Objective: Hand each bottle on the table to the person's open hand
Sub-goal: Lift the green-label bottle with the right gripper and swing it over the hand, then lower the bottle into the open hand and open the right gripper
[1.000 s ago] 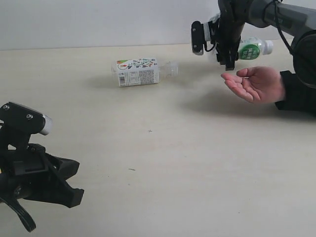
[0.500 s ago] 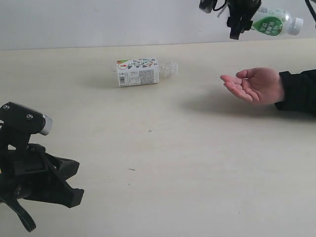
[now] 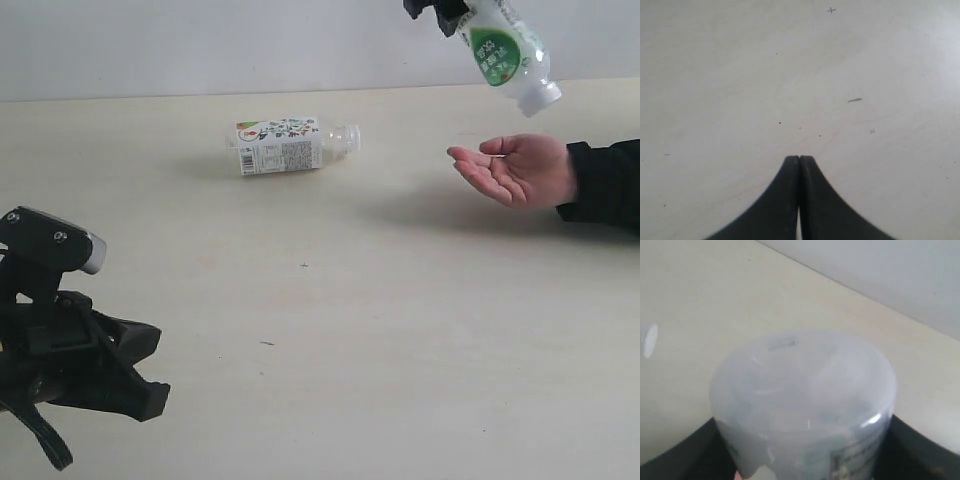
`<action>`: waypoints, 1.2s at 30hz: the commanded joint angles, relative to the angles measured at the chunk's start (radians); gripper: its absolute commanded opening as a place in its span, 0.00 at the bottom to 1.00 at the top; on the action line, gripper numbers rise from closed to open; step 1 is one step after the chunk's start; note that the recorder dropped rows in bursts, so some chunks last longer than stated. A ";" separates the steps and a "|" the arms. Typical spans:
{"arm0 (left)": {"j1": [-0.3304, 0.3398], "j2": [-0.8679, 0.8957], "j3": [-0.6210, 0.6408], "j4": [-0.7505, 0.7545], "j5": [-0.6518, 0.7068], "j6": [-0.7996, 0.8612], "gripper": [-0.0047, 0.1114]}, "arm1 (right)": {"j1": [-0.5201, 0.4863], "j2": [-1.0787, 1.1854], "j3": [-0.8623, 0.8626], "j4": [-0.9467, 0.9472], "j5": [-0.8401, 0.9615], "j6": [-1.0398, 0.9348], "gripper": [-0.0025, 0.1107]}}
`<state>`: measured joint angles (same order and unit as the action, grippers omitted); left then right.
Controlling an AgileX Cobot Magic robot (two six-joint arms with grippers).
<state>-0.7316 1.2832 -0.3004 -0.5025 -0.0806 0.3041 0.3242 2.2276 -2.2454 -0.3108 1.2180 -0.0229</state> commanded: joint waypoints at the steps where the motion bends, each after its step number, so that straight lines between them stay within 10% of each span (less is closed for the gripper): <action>1: 0.002 -0.007 0.005 0.003 -0.014 -0.001 0.05 | 0.002 -0.014 -0.005 0.117 0.003 0.083 0.02; 36: 0.002 -0.007 0.005 0.003 -0.014 -0.001 0.05 | -0.041 -0.092 0.366 0.127 0.003 0.207 0.02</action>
<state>-0.7316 1.2832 -0.3004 -0.4987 -0.0806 0.3041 0.2935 2.1213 -1.8808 -0.1599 1.2257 0.1766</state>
